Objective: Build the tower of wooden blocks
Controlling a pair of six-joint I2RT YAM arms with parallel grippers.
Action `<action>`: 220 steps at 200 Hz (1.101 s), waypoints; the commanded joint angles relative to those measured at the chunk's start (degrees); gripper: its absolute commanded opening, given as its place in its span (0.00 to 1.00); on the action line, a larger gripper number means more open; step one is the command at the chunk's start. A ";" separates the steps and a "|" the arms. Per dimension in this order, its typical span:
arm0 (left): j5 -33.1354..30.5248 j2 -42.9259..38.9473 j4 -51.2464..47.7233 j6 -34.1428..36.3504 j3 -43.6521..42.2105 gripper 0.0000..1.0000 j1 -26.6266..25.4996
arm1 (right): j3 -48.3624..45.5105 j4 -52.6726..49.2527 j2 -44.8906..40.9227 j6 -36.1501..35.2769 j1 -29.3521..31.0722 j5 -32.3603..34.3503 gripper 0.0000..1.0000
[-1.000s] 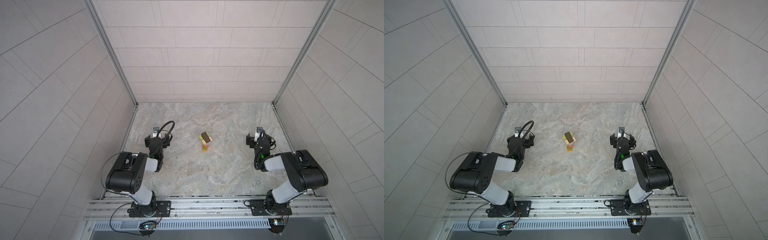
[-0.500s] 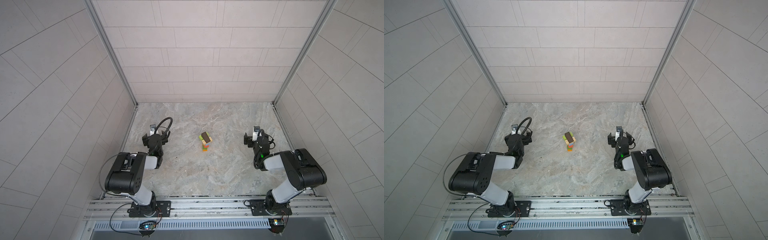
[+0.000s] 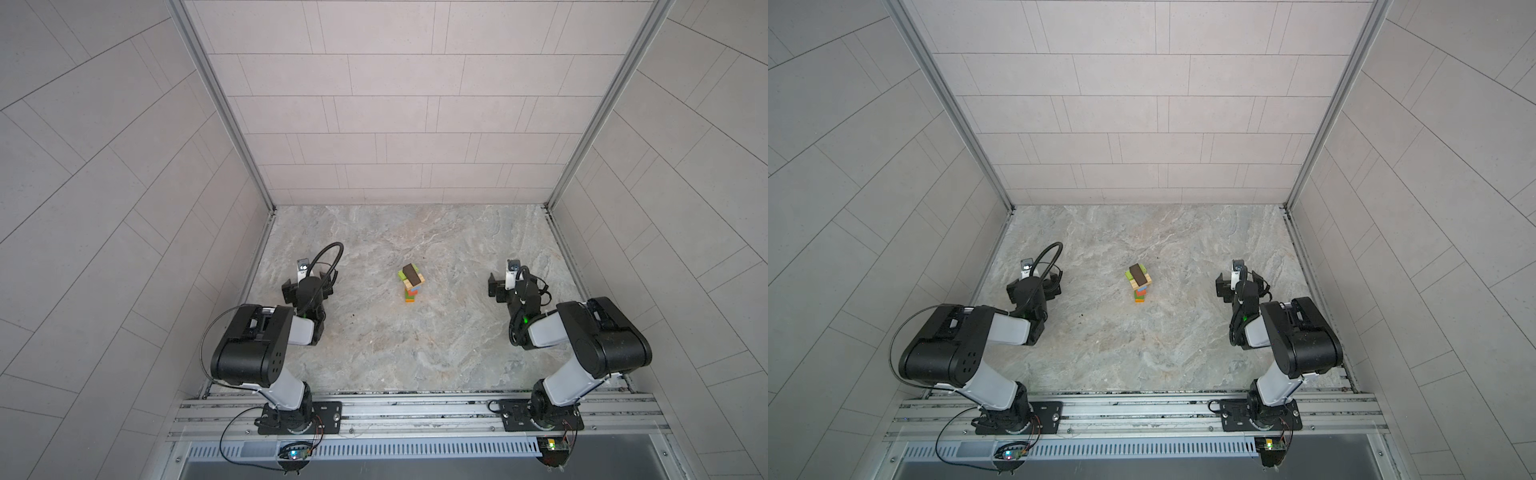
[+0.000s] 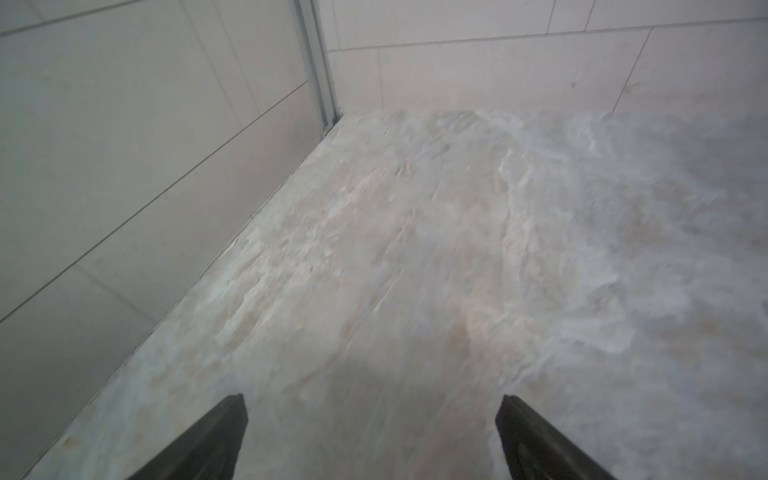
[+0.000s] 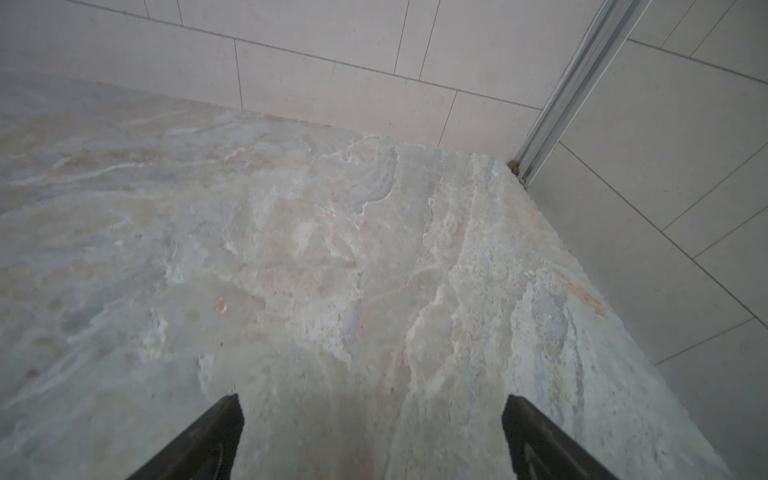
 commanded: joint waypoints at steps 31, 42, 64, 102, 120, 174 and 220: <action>1.21 -3.21 2.71 0.47 -3.96 1.00 0.31 | -3.43 3.78 -1.32 -0.02 -0.16 -0.86 0.99; -1.03 -3.86 14.34 -1.10 -11.22 1.00 0.23 | -7.25 12.64 -0.03 -1.05 0.16 -3.19 0.99; 1.58 -0.26 20.08 0.03 -12.04 1.00 0.55 | -6.71 12.54 -0.10 -1.66 0.20 -3.88 0.99; 4.00 -2.39 -8.60 -0.18 1.91 1.00 0.84 | 2.74 -9.27 -2.51 1.76 -1.44 -3.14 0.99; 4.31 0.60 4.29 1.86 -1.57 1.00 0.72 | 0.57 -3.72 -1.91 0.54 -1.18 -3.12 0.99; 4.89 2.70 18.93 2.35 -8.36 1.00 0.75 | -2.77 3.87 -1.05 -0.30 -0.76 -3.15 0.99; 9.04 0.80 2.41 2.14 -0.61 1.00 1.58 | 1.11 -5.06 -1.77 -0.59 -0.71 -3.37 0.99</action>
